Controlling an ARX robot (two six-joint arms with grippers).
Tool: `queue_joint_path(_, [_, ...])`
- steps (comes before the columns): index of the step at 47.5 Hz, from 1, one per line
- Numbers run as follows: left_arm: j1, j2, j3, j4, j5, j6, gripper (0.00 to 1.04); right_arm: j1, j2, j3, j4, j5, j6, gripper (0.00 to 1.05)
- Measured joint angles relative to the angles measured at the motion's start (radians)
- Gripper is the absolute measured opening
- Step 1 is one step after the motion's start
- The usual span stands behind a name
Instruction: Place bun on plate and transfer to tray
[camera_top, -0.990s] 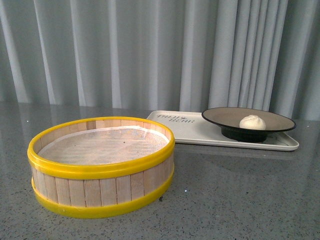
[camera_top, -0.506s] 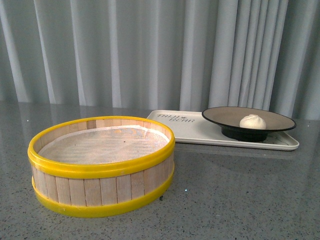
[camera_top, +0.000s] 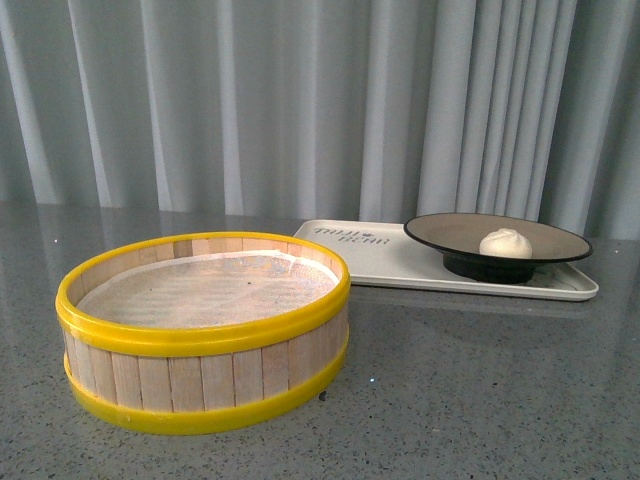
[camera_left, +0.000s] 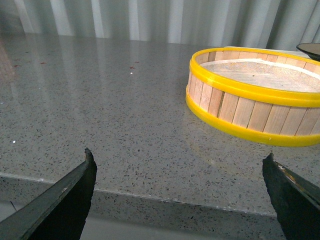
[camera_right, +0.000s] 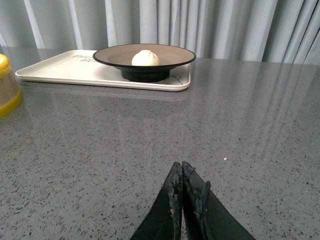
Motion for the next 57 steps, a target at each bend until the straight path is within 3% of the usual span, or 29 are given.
queue_joint_path(27, [0.000, 0.000, 0.000, 0.000, 0.000, 0.000, 0.98, 0.000, -0.212, 0.000, -0.211, 0.000, 0.000, 0.02])
queue_joint_path(32, [0.000, 0.000, 0.000, 0.000, -0.001, 0.000, 0.98, 0.000, -0.355, 0.000, -0.382, 0.000, 0.000, 0.02])
queue_joint_path(41, [0.000, 0.000, 0.000, 0.000, 0.000, 0.000, 0.98, 0.000, -0.383, 0.000, -0.388, -0.001, 0.000, 0.02])
queue_joint_path(50, [0.000, 0.000, 0.000, 0.000, 0.000, 0.000, 0.98, 0.000, -0.383, 0.000, -0.388, 0.000, 0.000, 0.38])
queue_joint_path(57, [0.000, 0.000, 0.000, 0.000, 0.000, 0.000, 0.98, 0.000, -0.383, 0.000, -0.388, 0.000, 0.000, 0.58])
